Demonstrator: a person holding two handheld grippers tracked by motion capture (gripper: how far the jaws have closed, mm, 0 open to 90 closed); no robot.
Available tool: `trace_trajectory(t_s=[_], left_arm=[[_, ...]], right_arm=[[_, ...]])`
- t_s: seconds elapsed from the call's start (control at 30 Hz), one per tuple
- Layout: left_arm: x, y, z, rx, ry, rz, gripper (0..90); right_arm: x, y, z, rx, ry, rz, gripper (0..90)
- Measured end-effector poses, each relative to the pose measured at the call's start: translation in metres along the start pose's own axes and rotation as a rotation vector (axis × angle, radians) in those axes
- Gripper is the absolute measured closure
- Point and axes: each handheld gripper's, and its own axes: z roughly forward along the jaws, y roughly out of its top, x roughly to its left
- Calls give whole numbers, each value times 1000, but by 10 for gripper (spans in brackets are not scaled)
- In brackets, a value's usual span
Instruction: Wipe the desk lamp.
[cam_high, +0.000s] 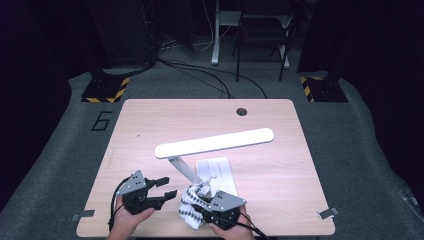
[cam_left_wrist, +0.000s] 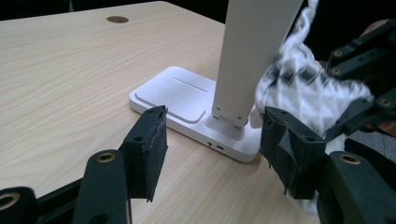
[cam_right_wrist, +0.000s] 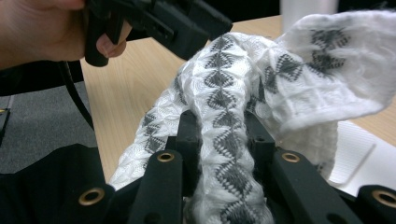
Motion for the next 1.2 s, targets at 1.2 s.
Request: trace_trajectory(t_s=[1.2], left_arm=[[18,-10,-5,20,27,1,409]], right_arm=[[10,-9,69,171,-24,-28,564]])
